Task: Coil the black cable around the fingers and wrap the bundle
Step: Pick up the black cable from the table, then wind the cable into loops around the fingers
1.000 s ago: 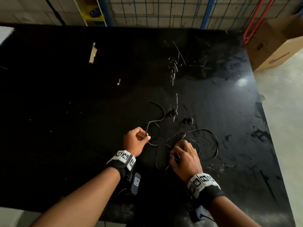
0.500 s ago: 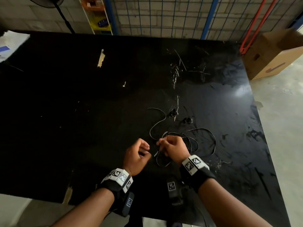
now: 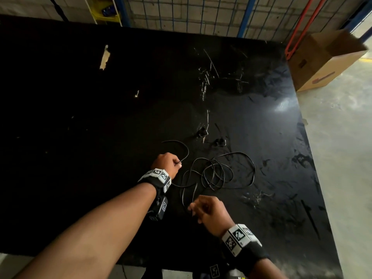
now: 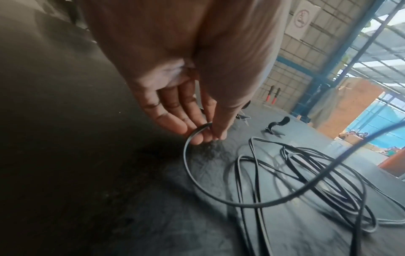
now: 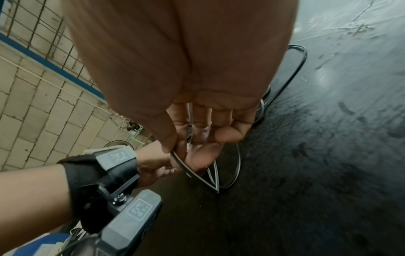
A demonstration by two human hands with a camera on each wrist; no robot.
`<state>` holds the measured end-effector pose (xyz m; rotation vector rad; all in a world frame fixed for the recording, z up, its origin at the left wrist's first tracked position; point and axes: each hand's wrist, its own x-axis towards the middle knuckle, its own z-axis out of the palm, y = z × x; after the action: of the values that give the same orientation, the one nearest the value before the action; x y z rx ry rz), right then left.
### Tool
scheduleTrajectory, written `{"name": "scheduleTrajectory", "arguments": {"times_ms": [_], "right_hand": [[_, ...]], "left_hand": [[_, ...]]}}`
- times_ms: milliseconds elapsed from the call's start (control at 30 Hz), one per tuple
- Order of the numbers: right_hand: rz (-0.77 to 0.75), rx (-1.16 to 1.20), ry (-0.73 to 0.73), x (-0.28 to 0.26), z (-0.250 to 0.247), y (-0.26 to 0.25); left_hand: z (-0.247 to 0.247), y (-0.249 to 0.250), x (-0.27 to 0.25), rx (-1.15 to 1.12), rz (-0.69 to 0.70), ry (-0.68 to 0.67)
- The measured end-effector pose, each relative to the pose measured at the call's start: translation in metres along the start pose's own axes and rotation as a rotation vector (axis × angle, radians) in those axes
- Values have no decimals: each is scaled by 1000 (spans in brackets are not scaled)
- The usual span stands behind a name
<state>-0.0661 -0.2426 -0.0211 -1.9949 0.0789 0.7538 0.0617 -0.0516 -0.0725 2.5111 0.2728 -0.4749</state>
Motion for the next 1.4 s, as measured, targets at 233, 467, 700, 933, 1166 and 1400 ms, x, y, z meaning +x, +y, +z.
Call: {"name": "scheduleTrajectory", "arguments": {"times_ms": [233,467,700,933,1166,1400], "right_hand": [[60,62,282,3,-20,-18],[-2,369,360,19,-58,-100],[-217,698,179,-2,-74,-149],[-438,551,90,-36,-76,-155],[-521,587,102,-50,-66,-155],[-605,495,162,-52,-67,-153]], "left_hand": [[-35,6,-36,-208,146,135],[-70,21,-96,-264,376,211],[-96,29,-134,-376,498,209],[-157,61,-151,-814,481,16],[-188,102,-162,-869,541,31],[-197,112,-171,-1039,499,-91]]}}
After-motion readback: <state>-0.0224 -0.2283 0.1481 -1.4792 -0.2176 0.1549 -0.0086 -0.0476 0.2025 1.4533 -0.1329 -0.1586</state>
